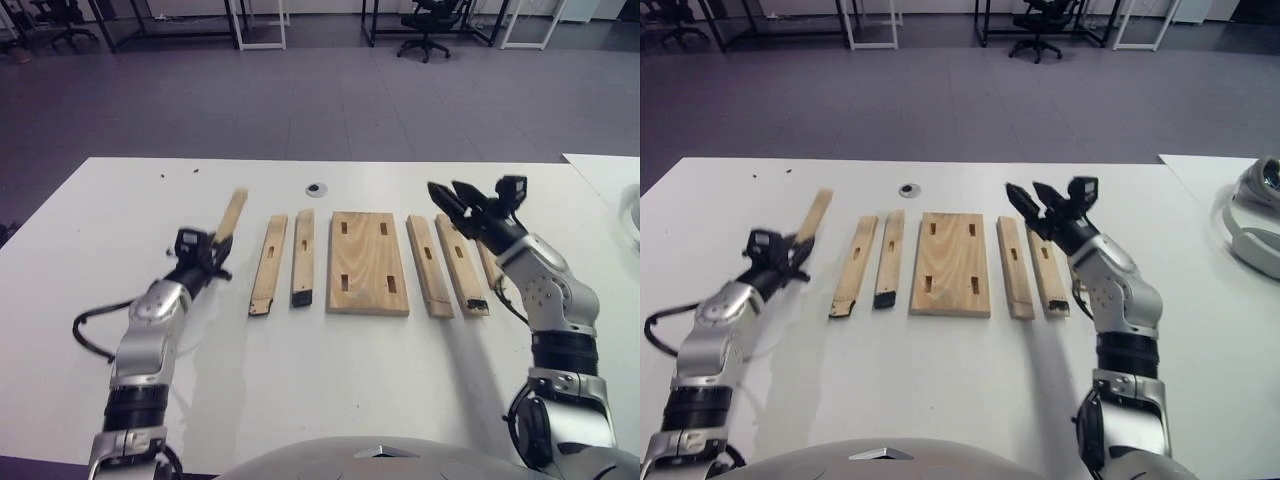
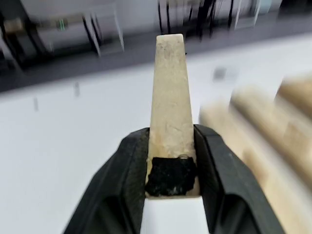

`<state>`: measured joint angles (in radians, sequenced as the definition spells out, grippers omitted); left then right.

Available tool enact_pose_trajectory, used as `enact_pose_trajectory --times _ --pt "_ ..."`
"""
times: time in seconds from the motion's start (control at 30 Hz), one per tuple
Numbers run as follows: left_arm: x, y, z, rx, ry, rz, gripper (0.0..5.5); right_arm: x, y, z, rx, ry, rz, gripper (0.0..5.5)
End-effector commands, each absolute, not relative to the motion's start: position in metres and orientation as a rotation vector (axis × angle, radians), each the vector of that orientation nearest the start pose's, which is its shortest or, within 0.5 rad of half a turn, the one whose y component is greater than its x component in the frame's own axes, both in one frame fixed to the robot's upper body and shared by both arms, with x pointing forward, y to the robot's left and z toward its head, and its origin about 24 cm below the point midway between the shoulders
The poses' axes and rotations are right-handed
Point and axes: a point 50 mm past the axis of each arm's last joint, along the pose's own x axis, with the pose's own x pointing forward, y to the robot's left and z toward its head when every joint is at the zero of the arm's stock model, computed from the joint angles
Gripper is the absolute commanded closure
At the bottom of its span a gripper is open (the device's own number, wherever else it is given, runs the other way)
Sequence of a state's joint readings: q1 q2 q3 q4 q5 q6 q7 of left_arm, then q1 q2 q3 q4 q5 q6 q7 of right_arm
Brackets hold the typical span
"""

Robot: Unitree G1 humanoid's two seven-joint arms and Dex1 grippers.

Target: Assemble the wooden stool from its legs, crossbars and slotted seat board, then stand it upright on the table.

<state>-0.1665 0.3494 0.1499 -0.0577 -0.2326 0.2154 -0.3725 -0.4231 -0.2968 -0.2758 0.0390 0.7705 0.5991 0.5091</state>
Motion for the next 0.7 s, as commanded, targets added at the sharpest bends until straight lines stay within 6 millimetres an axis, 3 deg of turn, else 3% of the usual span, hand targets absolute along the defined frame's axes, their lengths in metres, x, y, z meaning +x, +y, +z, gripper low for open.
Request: enact_pose_trajectory --times 0.03,0.1,0.2,0.43,0.7 --pt "0.295 0.137 0.15 0.089 -0.284 -0.585 4.2 0.319 -0.123 0.173 0.777 0.008 0.825 1.51" --pt "0.295 0.107 0.16 0.104 -0.331 -0.693 4.2 0.321 -0.1 0.183 0.852 0.029 0.869 1.76" --pt "0.293 0.088 0.165 0.147 -0.363 -0.777 4.2 0.327 -0.096 0.195 0.907 0.022 0.836 2.37" --pt "0.283 0.088 0.152 0.213 -0.343 -0.821 4.2 0.325 -0.106 0.202 0.891 0.04 0.803 3.73" --pt "0.283 0.091 0.155 0.214 -0.356 -0.818 4.2 0.319 -0.117 0.199 0.84 0.09 0.802 5.08"
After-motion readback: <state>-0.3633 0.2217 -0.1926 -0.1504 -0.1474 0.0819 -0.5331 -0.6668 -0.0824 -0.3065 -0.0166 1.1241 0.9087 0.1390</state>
